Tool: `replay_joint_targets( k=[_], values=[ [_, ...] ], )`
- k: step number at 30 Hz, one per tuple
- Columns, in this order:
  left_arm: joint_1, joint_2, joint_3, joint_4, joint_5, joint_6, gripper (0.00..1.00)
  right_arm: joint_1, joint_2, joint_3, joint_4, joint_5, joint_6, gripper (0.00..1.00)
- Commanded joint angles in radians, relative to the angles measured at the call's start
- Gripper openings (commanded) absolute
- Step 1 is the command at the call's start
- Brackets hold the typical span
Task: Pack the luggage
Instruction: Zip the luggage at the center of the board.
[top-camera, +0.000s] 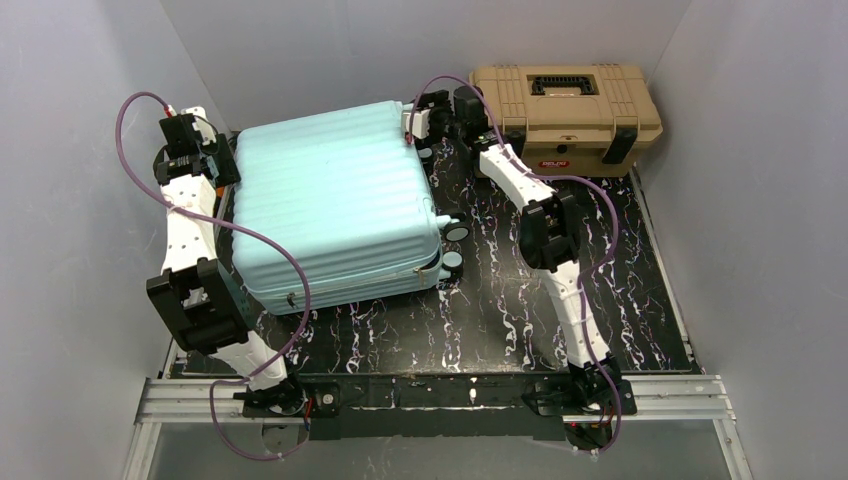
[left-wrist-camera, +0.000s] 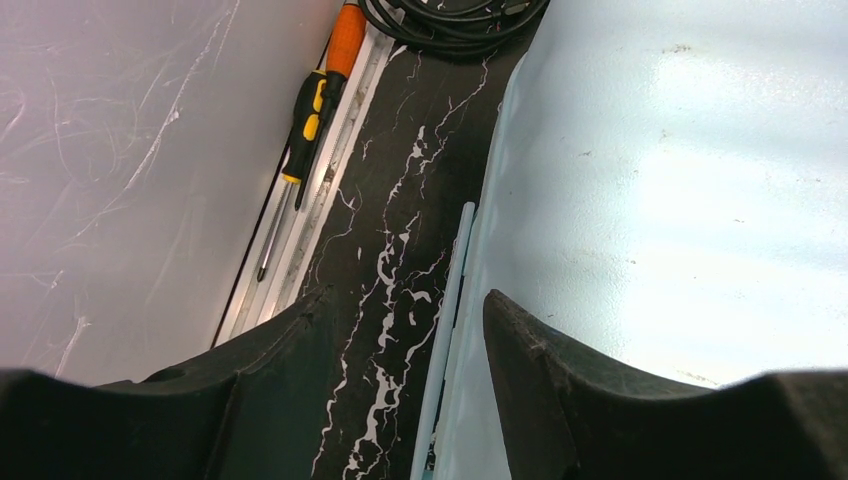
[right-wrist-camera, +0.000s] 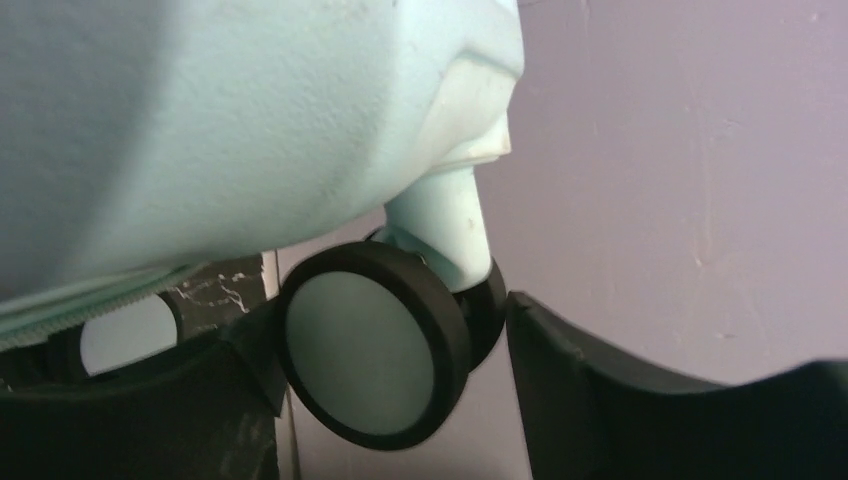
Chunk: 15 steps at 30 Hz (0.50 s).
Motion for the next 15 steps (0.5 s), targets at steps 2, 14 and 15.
replay_joint_targets(
  k=[2,14,15],
  values=[
    [-0.08,0.035,-0.046,-0.133,0.22,-0.024,0.56,0.057,0.044,0.031,0.243,0.012,0.019,0.64],
    [-0.083,0.036,-0.054,-0.13,0.214,-0.024,0.57,0.079,0.005,0.075,0.27,0.033,0.091,0.01],
    [-0.082,0.033,-0.056,-0.13,0.212,-0.024,0.57,0.079,-0.001,0.075,0.291,0.05,0.109,0.01]
  ],
)
